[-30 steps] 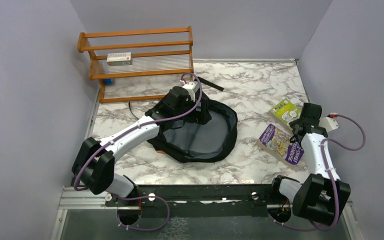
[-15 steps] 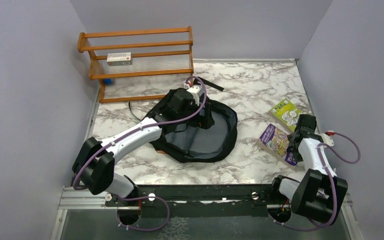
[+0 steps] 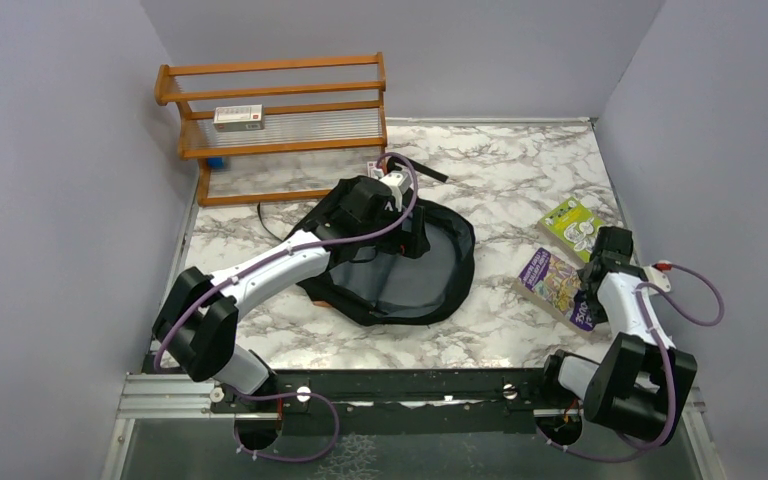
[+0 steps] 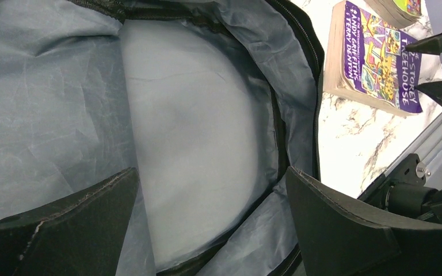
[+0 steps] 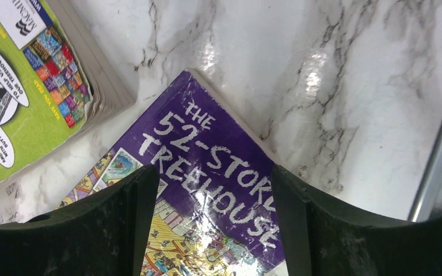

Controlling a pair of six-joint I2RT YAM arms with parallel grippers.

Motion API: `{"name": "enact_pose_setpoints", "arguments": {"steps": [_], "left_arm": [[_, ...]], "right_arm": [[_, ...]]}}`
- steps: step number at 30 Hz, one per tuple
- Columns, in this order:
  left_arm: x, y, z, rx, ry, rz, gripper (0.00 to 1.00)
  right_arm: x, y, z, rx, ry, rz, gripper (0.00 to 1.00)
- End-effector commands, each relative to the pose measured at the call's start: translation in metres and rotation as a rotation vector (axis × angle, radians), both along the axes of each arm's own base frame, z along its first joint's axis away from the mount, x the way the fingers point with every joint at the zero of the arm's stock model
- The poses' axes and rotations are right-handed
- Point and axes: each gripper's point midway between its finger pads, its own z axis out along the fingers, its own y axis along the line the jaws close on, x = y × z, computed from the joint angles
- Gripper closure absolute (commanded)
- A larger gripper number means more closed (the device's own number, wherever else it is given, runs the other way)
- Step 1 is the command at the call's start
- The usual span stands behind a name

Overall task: Pack the student bag
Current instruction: Pick up the book from the center of the board.

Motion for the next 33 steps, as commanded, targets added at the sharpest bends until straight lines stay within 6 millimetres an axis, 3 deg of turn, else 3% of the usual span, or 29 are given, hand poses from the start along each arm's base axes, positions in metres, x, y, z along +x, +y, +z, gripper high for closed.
{"name": "enact_pose_setpoints", "arguments": {"steps": [1, 7, 13, 20, 25, 29, 33], "left_arm": [[0.007, -0.008, 0.011, -0.017, -0.021, -0.008, 0.02], [0.008, -0.008, 0.011, -0.011, -0.02, -0.014, 0.02], [0.006, -0.008, 0.007, -0.006, -0.008, -0.017, 0.02], [0.007, -0.009, 0.008, -0.01, -0.007, -0.02, 0.02], [0.006, -0.014, 0.009, -0.022, 0.01, -0.03, 0.02], [0.007, -0.02, 0.012, -0.043, 0.039, -0.021, 0.02], [0.007, -0.031, 0.012, -0.052, 0.072, -0.009, 0.02]], "right_arm": [[-0.012, -0.019, 0.019, -0.079, 0.052, -0.086, 0.24], [-0.018, -0.033, 0.016, -0.071, 0.075, -0.14, 0.24], [-0.019, -0.018, -0.006, 0.024, 0.04, -0.122, 0.24], [-0.006, 0.023, -0.018, 0.193, -0.118, -0.015, 0.25], [0.007, 0.061, -0.008, 0.328, -0.262, 0.124, 0.26], [0.014, 0.104, 0.001, 0.497, -0.382, 0.258, 0.29], [0.02, 0.13, 0.021, 0.587, -0.457, 0.404, 0.29]]}}
